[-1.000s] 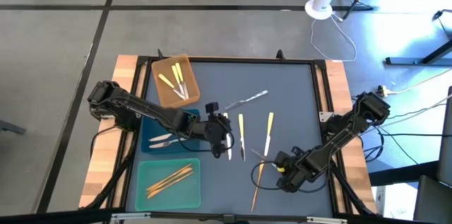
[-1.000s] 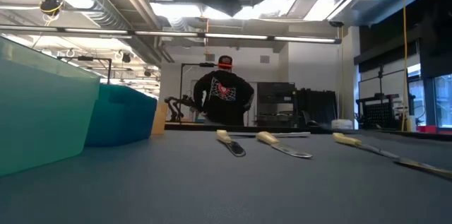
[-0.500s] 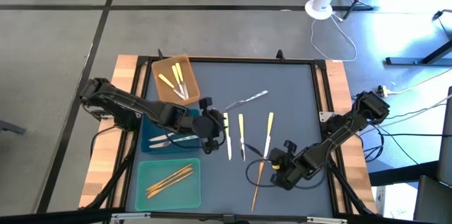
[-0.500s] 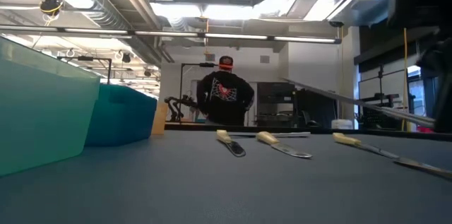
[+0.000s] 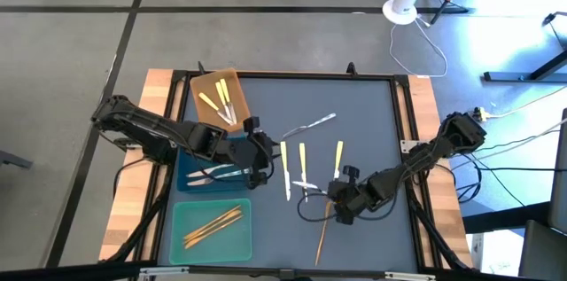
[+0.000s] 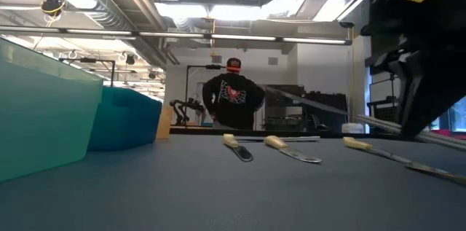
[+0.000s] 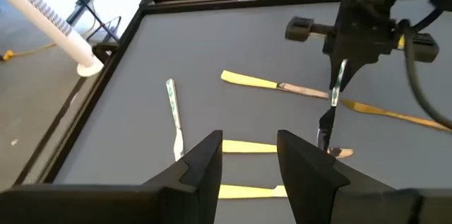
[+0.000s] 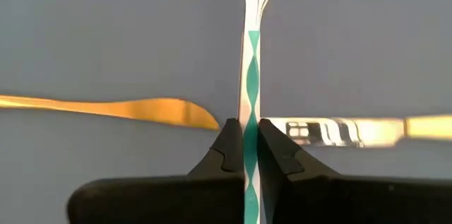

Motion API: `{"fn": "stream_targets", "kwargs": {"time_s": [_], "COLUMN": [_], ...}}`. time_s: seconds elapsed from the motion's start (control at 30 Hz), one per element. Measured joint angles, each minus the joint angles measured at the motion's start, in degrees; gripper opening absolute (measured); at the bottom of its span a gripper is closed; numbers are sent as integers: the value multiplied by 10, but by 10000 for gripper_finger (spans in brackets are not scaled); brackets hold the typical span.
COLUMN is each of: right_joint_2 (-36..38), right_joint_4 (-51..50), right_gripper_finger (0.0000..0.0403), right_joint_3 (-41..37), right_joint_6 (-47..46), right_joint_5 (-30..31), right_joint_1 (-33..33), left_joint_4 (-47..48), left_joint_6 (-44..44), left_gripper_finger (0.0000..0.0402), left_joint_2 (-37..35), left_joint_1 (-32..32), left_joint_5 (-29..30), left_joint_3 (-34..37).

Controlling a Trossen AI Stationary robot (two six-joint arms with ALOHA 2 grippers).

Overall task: Sort silverware by color (type)
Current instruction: Put the white-green knife into the blue bin

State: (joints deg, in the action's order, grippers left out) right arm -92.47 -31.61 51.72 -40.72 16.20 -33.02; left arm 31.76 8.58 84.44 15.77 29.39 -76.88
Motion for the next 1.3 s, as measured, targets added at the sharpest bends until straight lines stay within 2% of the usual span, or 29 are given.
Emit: {"fn": "stream_targets", "kwargs": {"time_s": [0.27, 0.43, 0.63, 0.87, 1.03, 1.3], "right_joint_2": [0, 0, 1, 1, -10, -102], "right_joint_4": [36, 30, 7, -16, -17, -32], "right_gripper_finger": [1, 1, 1, 1, 1, 1], "right_joint_3": [0, 31, 113, 202, 255, 390], "right_joint_6": [119, 201, 311, 392, 437, 503], "right_joint_5": [-38, -58, -70, -68, -68, -95], "right_joint_1": [64, 110, 160, 207, 229, 260], "left_joint_4": [24, 58, 106, 144, 140, 67], "left_joint_6": [-17, -18, -17, -17, -12, -12], "left_gripper_finger": [130, 130, 130, 130, 130, 130], "left_joint_2": [-42, -77, -128, -185, -228, -289], "left_joint_1": [0, -1, -1, 0, 0, 2], "left_joint_5": [1, 10, 46, 49, 47, 46], "left_joint_3": [0, 0, 0, 6, 48, 141]}}
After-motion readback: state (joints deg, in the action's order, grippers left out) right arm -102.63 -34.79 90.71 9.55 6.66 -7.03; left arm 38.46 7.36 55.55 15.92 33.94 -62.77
